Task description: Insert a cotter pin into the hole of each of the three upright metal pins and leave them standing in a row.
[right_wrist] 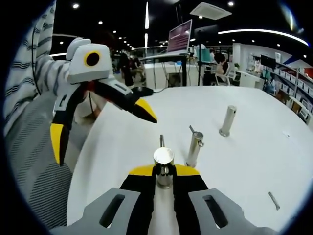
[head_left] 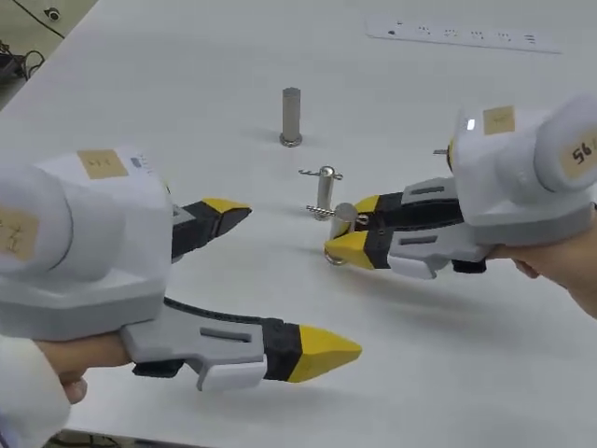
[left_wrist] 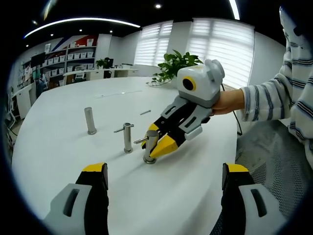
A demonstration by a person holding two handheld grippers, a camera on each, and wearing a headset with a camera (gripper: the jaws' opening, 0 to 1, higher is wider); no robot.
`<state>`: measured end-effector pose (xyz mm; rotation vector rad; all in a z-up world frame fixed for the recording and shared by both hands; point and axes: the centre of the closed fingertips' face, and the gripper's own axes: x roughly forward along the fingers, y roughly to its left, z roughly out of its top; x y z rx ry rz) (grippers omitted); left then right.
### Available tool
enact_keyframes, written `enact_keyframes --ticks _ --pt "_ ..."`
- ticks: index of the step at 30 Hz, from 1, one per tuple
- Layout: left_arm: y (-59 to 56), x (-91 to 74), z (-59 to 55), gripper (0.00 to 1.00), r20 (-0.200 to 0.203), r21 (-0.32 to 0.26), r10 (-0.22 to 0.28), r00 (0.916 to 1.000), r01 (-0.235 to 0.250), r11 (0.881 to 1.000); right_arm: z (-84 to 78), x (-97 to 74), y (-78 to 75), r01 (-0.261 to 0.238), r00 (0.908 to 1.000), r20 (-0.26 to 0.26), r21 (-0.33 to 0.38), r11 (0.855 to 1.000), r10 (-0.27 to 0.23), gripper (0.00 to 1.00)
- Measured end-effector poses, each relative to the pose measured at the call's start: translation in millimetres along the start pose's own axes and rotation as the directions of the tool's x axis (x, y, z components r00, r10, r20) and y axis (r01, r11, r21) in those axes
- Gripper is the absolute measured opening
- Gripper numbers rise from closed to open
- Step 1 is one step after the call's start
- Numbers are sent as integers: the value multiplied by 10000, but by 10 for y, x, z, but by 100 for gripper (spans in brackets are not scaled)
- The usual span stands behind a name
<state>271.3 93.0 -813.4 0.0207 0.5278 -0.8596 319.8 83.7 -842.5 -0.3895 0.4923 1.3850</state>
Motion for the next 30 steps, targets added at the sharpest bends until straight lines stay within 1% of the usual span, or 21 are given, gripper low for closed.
enact_keyframes --ticks 1,3,5,6,9,10,11,12,13,14,18,20,21,25,27,30 --pt "4 -6 -6 97 -51 218 48 10000 -47 9998 -4 -4 -1 -7 10000 -99 -275 9996 4 14" --pt "18 -15 14 94 47 500 193 9998 -195 9986 -10 -13 -13 -77 9998 -170 -485 9988 69 13" --pt "1 -26 41 91 182 361 116 9998 -122 9993 -14 -40 -25 -168 9997 -162 -576 9982 159 13" --pt "-8 -27 55 91 254 262 78 9996 -85 9996 -9 -58 -36 -208 9997 -109 -575 9981 202 13" --pt "-28 -24 63 94 267 185 -10 9996 5 9998 43 -132 -85 -294 9994 172 -533 9981 303 13" --pt "-42 -20 50 95 193 93 -82 9998 80 9999 61 -166 -126 -284 9993 246 -527 9982 298 13" --pt "-44 -14 36 98 114 -19 -95 9999 95 10000 68 -187 -157 -280 9992 276 -536 9982 295 13" --pt "-29 -8 6 99 -30 -79 -37 10000 37 10000 72 -221 -210 -253 9992 306 -527 9983 269 13" --pt "-32 -5 0 99 -32 24 -51 10000 51 10000 70 -242 -250 -206 9993 314 -507 9985 222 13" --pt "-35 -7 -19 99 -122 82 -75 9999 76 9999 59 -278 -311 -173 9994 301 -489 9987 188 13" --pt "-47 -5 -34 99 -157 -28 -99 9998 99 9999 -8 -369 -459 -67 9999 103 -612 9981 73 13" --pt "-53 -2 -67 99 -317 58 -97 9995 98 9999 -53 -409 -520 -106 9999 55 -611 9981 109 13" --pt "-55 -2 -90 99 -422 146 -81 9991 87 9999 -71 -423 -540 -137 9999 33 -618 9980 140 13" --pt "-55 -5 -107 99 -462 16 -8 9989 8 10000 -136 -489 -600 -252 9997 -95 -713 9971 245 13" --pt "-51 -12 -117 99 -518 -23 36 9987 -37 10000 -159 -518 -640 -307 9995 31 -660 9973 310 13" --pt "-41 -25 -105 99 -448 -139 109 9989 -116 9998 -184 -517 -634 -377 9992 108 -599 9975 384 13"
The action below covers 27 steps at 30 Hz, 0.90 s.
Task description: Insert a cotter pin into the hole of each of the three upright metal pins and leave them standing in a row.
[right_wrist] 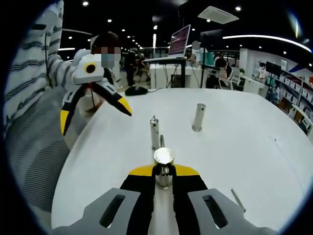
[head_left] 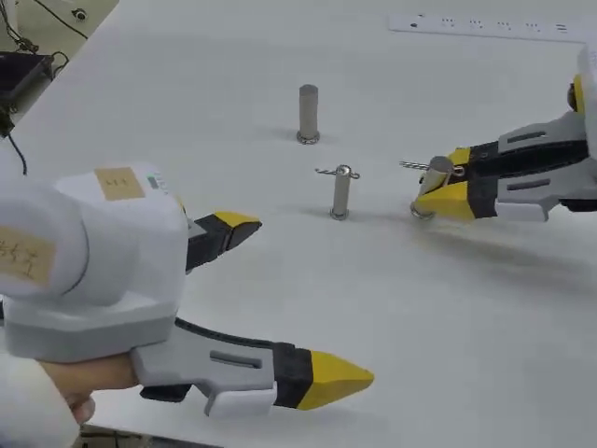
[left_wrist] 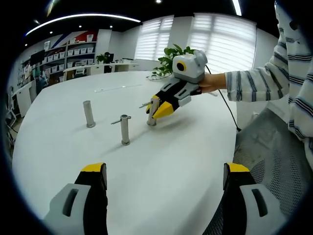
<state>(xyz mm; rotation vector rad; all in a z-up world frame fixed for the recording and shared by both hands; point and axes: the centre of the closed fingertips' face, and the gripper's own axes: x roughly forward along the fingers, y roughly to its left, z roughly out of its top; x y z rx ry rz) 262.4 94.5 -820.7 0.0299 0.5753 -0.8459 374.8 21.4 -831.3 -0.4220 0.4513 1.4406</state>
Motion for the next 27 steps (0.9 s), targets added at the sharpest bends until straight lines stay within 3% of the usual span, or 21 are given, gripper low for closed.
enact_keyframes --ticks 4,10,21,27 --pt "11 -13 14 99 124 -208 127 9998 -124 9997 -49 28 7 -105 9999 -83 -132 9999 104 13" --pt "-12 -13 -44 99 -136 -203 140 9998 -143 9997 -53 65 41 -449 9988 -192 -376 9983 442 13" --pt "-33 -1 -46 99 -139 -502 131 9998 -138 9986 -67 64 70 -857 9963 27 -447 9953 859 13" --pt "-64 12 -39 99 -130 -495 53 9999 -60 9988 -61 74 99 -825 9966 31 -422 9957 827 14"
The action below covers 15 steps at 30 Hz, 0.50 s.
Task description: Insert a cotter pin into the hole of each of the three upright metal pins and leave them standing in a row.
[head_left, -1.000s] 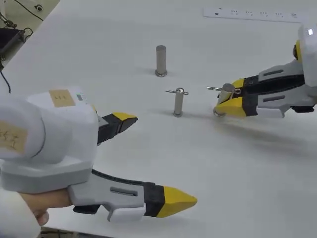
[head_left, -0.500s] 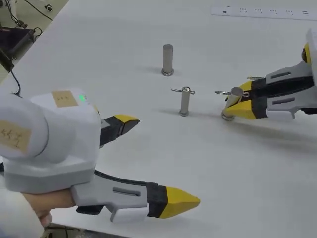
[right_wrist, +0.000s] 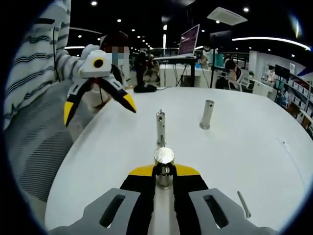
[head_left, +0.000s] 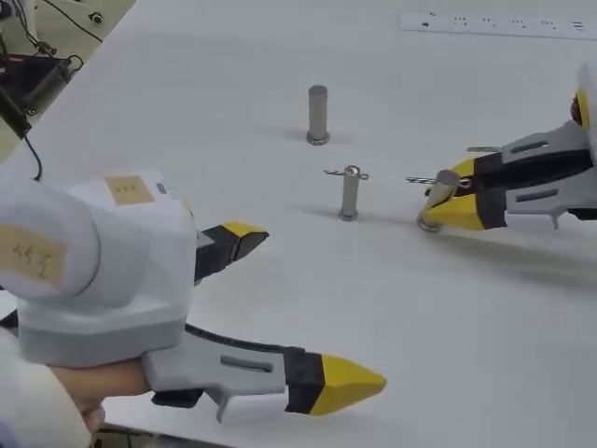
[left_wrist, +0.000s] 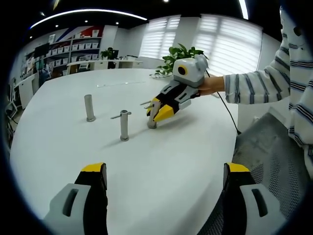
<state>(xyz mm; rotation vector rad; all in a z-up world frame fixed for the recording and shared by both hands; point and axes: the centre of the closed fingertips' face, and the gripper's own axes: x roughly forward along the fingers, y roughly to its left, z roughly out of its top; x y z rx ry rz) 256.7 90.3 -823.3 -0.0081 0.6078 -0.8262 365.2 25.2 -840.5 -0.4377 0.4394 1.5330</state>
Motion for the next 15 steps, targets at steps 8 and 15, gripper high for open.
enact_keyframes --ticks 8,15 --pt "-50 -17 -4 99 -99 238 -120 9999 122 9996 39 -42 -27 257 9997 -36 325 9991 -256 26" --pt "-38 -47 53 99 14 314 -59 10000 58 9995 166 -252 -1 964 9951 170 706 9928 -978 41"
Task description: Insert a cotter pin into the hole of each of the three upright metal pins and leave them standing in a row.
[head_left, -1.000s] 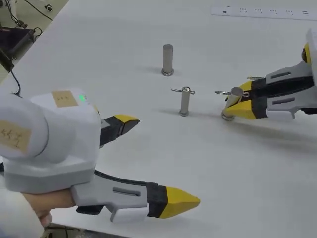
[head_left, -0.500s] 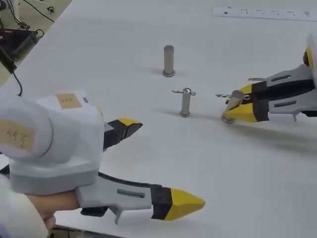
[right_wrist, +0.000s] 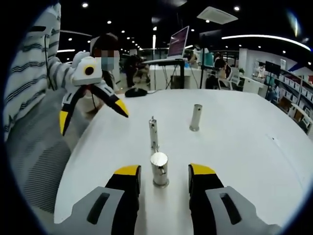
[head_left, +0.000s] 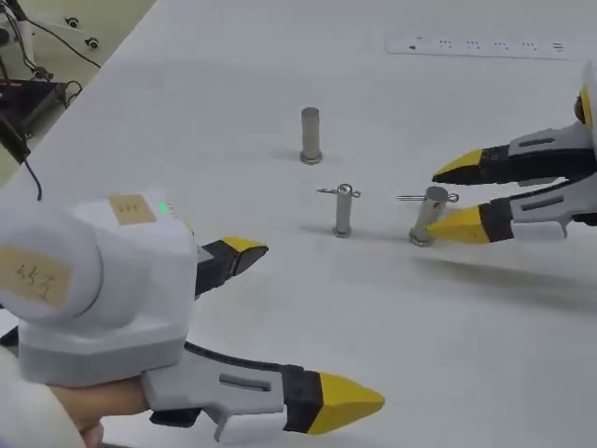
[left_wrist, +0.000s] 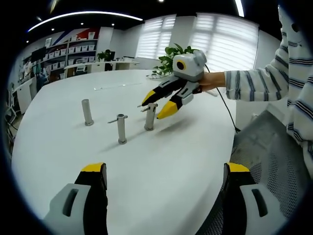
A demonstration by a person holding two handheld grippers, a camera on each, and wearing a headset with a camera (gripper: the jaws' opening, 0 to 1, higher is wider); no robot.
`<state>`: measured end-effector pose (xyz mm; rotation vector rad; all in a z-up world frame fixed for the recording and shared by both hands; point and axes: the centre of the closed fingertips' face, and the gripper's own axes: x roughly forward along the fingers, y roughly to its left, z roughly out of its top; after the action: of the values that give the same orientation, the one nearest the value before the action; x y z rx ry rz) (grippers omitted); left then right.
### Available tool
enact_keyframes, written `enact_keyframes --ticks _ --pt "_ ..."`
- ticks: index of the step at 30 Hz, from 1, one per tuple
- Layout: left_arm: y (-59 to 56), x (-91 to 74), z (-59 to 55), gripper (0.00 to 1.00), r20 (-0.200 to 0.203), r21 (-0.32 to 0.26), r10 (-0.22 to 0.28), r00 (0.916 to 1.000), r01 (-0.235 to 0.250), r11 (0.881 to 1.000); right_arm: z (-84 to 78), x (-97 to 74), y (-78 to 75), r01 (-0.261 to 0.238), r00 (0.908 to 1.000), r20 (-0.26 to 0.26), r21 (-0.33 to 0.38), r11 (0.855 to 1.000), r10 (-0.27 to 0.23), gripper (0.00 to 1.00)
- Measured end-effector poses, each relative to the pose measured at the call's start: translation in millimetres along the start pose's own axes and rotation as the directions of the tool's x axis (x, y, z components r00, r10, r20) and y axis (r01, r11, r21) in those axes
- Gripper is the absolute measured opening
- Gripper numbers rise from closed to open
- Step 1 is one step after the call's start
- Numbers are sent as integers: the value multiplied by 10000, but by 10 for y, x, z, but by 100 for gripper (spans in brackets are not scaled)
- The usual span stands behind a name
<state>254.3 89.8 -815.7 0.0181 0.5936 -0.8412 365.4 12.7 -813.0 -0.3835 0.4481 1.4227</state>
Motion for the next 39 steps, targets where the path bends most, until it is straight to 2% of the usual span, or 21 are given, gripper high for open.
enact_keyframes --ticks 3,7,11,13,16,21,27,30,36,38,39 --pt "3 -23 39 99 113 -85 18 9999 -17 10000 58 -121 79 226 9993 277 329 9992 -235 45" --pt "10 -59 75 99 275 -228 45 9996 -38 9997 53 -254 159 497 9984 246 556 9972 -512 48" --pt "30 -107 113 99 463 -255 121 9989 -109 9996 118 -387 251 814 9945 555 1272 9885 -891 59" --pt "48 -133 126 99 544 -327 171 9984 -153 9993 128 -463 321 1026 9914 600 1981 9748 -1165 64" --pt "78 -179 149 99 690 -422 248 9973 -219 9989 107 -553 347 1401 9850 677 2250 9642 -1590 74" --pt "130 -248 185 99 868 -512 416 9954 -372 9980 91 -698 422 1885 9732 754 2803 9412 -2174 84" --pt "177 -322 222 99 1009 -572 554 9934 -498 9971 7 -809 522 2349 9620 556 3308 9140 -2674 93" --pt "189 -343 227 99 1034 -609 585 9929 -524 9968 -101 -852 562 2616 9570 269 3508 8991 -2889 100" --pt "239 -386 204 99 981 -717 703 9927 -634 9954 -283 -938 612 2877 9493 -61 4200 8607 -3143 100" --pt "261 -397 197 99 992 -793 743 9923 -665 9946 -304 -941 608 2896 9450 3 4640 8372 -3270 100" --pt "276 -401 192 99 986 -846 756 9922 -674 9941 -309 -937 621 2811 9473 34 4709 8362 -3204 100"
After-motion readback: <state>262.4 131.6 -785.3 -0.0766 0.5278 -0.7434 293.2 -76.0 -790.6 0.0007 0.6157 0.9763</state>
